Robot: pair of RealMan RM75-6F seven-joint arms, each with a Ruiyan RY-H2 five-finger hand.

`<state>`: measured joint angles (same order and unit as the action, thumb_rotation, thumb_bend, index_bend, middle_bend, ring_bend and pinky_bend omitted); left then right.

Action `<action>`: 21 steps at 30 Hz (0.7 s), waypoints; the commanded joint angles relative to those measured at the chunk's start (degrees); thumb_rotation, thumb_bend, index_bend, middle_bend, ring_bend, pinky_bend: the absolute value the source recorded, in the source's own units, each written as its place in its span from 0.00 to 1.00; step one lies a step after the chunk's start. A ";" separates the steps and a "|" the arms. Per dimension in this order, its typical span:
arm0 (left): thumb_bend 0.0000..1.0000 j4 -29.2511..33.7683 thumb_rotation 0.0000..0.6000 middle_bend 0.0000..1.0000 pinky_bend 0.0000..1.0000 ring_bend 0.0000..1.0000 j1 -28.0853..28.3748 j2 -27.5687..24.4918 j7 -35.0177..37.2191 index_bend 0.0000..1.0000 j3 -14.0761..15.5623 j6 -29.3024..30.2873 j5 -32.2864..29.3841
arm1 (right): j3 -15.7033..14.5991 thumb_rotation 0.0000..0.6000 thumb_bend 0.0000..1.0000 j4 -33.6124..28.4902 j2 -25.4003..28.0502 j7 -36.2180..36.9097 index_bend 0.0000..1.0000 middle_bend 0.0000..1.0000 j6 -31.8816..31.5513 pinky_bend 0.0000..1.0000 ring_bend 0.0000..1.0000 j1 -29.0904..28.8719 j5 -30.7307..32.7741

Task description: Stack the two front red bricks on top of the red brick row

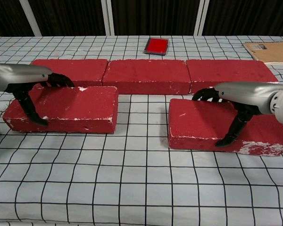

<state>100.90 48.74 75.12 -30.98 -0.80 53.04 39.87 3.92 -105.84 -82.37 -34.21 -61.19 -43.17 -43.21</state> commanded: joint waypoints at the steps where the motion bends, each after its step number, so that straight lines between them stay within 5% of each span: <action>1: 0.28 -0.17 1.00 0.24 0.21 0.12 0.14 0.01 0.13 0.21 0.12 -0.54 -0.47 | -0.04 1.00 0.18 0.06 -0.06 0.02 0.29 0.26 0.03 0.19 0.25 -0.01 0.03; 21: 0.28 0.16 1.00 0.23 0.21 0.12 1.04 -1.40 1.27 0.21 0.65 -2.80 -0.69 | 0.04 1.00 0.19 0.09 0.11 0.24 0.29 0.26 0.07 0.19 0.25 -0.09 -0.09</action>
<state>100.85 49.76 73.91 -29.76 -0.12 50.09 39.21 3.96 -105.68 -82.33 -33.94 -61.09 -43.26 -43.30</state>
